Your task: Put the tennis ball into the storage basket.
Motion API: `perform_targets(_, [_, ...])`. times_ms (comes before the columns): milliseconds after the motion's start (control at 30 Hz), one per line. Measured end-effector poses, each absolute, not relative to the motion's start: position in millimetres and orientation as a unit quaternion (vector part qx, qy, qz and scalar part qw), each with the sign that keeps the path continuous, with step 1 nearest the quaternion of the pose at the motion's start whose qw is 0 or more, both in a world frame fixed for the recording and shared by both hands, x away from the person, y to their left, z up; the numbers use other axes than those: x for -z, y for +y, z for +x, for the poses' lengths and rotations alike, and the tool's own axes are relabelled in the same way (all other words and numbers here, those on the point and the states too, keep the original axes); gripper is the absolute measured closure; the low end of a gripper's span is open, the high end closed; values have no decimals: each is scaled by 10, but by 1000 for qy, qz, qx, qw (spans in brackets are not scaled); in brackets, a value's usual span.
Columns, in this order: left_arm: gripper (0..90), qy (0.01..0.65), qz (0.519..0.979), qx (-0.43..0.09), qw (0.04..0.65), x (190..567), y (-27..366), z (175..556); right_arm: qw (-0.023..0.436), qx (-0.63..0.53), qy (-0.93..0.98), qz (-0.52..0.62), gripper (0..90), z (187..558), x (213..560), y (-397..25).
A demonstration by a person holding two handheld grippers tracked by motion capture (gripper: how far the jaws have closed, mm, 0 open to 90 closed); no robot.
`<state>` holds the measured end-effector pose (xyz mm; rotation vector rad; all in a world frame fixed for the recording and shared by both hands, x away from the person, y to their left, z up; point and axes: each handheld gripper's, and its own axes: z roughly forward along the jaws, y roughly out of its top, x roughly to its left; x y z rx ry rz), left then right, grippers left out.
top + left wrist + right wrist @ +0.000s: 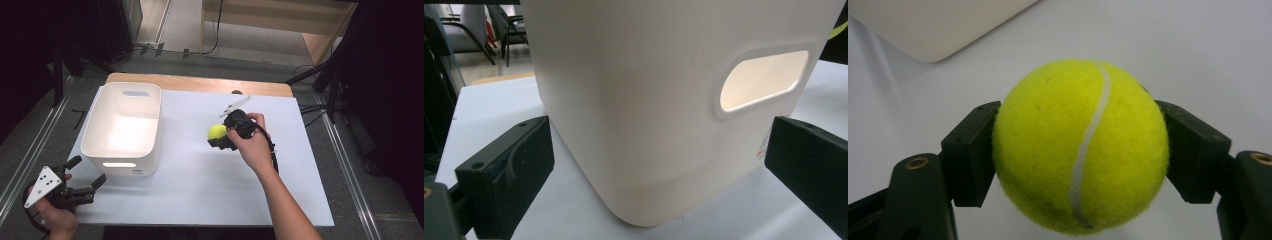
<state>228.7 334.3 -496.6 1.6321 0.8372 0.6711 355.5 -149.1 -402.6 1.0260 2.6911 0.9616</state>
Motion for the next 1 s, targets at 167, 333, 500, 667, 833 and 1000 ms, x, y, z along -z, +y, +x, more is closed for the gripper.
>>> perform_targets(167, [0,355,693,-284,560,4965,3343,2287,52,-318,888,329,235,3575,3992,-1415])
perform_targets(333, [0,356,692,-284,560,4964,3347,2285,50,-321,890,321,235,3591,3962,-1331])
perform_targets(500, [0,356,692,-284,560,4964,3348,2286,51,-325,891,312,235,3612,3923,-1253])
perform_targets(667, [0,356,692,-284,560,4963,3349,2287,50,-326,894,304,235,3628,3891,-1178])
perform_targets(833, [0,357,689,-286,562,4963,3357,2287,51,-328,895,298,235,3646,3847,-1094])
perform_targets(1000, [0,358,690,-286,560,4961,3357,2286,51,-329,898,289,235,3664,3799,-1003])
